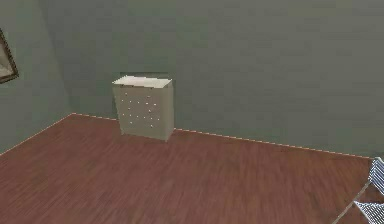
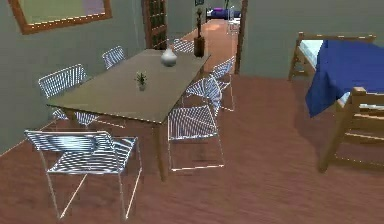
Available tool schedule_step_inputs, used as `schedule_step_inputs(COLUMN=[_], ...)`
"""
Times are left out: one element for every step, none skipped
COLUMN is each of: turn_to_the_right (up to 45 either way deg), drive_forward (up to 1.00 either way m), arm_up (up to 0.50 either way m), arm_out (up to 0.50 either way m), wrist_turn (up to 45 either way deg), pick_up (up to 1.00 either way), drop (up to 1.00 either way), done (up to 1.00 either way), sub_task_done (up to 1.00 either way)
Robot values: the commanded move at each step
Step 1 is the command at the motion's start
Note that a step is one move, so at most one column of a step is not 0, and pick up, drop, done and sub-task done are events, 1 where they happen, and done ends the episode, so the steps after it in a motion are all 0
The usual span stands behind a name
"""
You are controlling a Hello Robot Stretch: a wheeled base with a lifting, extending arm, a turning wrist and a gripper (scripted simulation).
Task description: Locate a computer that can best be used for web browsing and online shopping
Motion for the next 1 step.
schedule_step_inputs(turn_to_the_right=[0.0], drive_forward=[0.05], arm_up=[0.0], arm_out=[0.0], wrist_turn=[0.0], pick_up=[0.0], drop=[0.0], done=[0.0], sub_task_done=[0.0])
